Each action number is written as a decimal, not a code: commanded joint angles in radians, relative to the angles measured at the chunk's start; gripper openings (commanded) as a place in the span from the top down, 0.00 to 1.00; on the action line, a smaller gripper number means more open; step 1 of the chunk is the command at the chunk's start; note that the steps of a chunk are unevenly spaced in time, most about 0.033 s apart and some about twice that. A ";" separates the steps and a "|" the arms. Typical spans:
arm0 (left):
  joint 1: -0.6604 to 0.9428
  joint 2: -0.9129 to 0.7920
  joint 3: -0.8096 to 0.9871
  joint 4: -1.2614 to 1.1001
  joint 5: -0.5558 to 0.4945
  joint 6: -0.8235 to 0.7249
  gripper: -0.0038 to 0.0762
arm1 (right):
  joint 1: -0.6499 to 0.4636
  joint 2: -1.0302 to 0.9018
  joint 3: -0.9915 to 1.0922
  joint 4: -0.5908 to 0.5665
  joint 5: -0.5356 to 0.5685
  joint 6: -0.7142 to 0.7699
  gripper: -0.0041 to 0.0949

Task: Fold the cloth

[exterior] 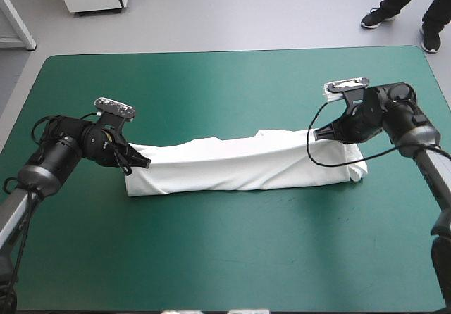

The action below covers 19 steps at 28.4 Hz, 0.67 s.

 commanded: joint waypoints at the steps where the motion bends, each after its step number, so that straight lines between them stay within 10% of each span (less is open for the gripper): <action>1: -0.001 0.027 -0.033 0.022 -0.102 -0.011 0.96 | -0.004 0.038 -0.070 -0.022 -0.053 -0.001 0.98; 11: -0.001 0.177 -0.033 0.054 -0.215 -0.011 0.96 | -0.004 0.193 -0.124 -0.013 -0.044 -0.045 0.94; 19: 0.001 0.179 -0.093 0.095 -0.073 -0.010 0.75 | -0.004 0.185 -0.263 0.000 0.112 -0.101 0.66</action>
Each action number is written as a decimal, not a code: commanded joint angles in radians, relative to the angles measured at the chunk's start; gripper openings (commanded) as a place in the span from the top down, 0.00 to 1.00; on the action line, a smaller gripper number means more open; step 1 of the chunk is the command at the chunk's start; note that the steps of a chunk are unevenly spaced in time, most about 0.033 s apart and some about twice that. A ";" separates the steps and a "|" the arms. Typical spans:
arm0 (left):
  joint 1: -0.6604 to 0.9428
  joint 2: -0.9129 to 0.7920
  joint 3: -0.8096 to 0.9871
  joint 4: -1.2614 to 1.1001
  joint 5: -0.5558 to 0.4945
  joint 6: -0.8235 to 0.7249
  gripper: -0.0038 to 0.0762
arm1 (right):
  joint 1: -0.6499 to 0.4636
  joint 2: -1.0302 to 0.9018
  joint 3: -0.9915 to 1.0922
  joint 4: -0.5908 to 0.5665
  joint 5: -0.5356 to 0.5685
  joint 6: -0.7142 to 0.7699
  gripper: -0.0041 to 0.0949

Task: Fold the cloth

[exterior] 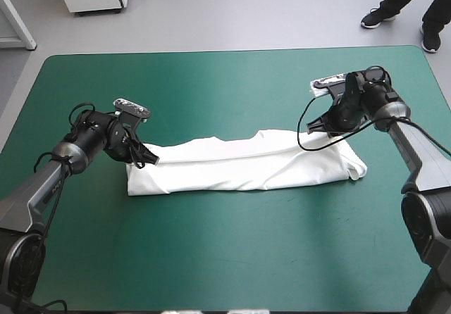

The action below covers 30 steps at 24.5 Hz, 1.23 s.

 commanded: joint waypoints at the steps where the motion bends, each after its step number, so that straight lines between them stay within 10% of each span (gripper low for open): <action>1: 0.001 -0.044 -0.076 0.050 0.081 -0.023 0.71 | -0.004 -0.067 -0.070 0.000 0.053 -0.019 0.63; 8: -0.001 -0.124 -0.195 -0.095 0.238 -0.025 0.61 | -0.004 -0.210 -0.072 -0.078 0.093 -0.006 0.54; 13: -0.095 -0.161 -0.260 -0.348 0.221 0.151 0.96 | -0.082 -0.349 -0.045 -0.098 0.091 0.036 0.55; 30: -0.329 0.173 -0.267 -0.659 0.027 0.391 0.96 | -0.243 -0.605 0.378 -0.064 -0.070 0.064 0.55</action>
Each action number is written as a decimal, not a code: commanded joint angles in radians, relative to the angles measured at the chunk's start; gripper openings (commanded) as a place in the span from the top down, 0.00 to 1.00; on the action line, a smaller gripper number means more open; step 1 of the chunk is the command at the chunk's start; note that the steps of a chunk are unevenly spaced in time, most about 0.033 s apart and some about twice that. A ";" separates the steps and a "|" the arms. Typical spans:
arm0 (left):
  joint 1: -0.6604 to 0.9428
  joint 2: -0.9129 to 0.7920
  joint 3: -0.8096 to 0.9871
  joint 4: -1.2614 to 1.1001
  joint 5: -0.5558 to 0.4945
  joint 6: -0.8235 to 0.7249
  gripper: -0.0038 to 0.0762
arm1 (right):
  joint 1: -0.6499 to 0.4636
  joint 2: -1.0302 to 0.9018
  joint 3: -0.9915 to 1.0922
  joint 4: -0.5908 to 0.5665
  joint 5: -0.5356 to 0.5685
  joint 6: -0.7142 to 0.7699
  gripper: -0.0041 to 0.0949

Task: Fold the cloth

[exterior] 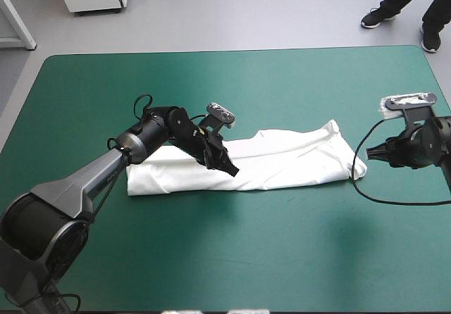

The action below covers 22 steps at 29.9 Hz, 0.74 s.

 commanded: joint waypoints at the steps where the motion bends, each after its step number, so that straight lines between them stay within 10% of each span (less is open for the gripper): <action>1: -0.006 -0.007 -0.033 -0.062 -0.052 0.021 0.96 | -0.077 -0.021 -0.024 0.080 -0.039 -0.015 0.55; 8: -0.006 0.061 -0.061 -0.070 -0.060 0.021 0.96 | -0.219 0.083 -0.026 0.460 0.004 -0.183 0.43; 22: -0.006 0.151 -0.133 -0.068 -0.020 0.021 0.96 | -0.219 0.379 -0.181 0.548 0.057 -0.238 0.32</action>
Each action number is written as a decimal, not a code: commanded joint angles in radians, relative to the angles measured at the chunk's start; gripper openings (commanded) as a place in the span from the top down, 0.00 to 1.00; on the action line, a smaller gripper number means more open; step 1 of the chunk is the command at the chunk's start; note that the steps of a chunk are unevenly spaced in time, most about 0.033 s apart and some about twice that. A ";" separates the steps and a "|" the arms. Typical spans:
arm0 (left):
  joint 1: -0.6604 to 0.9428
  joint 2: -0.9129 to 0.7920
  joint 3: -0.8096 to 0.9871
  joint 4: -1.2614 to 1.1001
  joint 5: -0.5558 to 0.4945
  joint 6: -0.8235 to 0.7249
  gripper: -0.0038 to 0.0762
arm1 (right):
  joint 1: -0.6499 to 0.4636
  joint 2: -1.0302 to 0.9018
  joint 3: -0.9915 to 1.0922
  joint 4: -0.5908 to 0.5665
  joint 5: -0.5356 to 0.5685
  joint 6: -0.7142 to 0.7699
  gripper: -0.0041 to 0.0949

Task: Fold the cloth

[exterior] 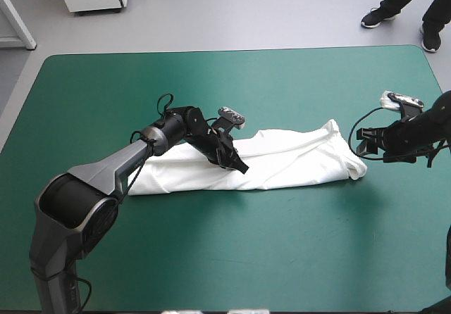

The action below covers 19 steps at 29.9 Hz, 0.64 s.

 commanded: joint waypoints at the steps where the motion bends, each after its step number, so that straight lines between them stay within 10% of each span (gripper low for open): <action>1: -0.006 -0.034 -0.025 -0.029 -0.003 0.000 0.96 | -0.007 0.015 -0.080 0.032 -0.009 -0.018 0.32; 19: -0.006 -0.031 -0.025 0.020 0.043 -0.015 0.96 | 0.041 0.204 -0.120 0.108 0.045 -0.068 0.32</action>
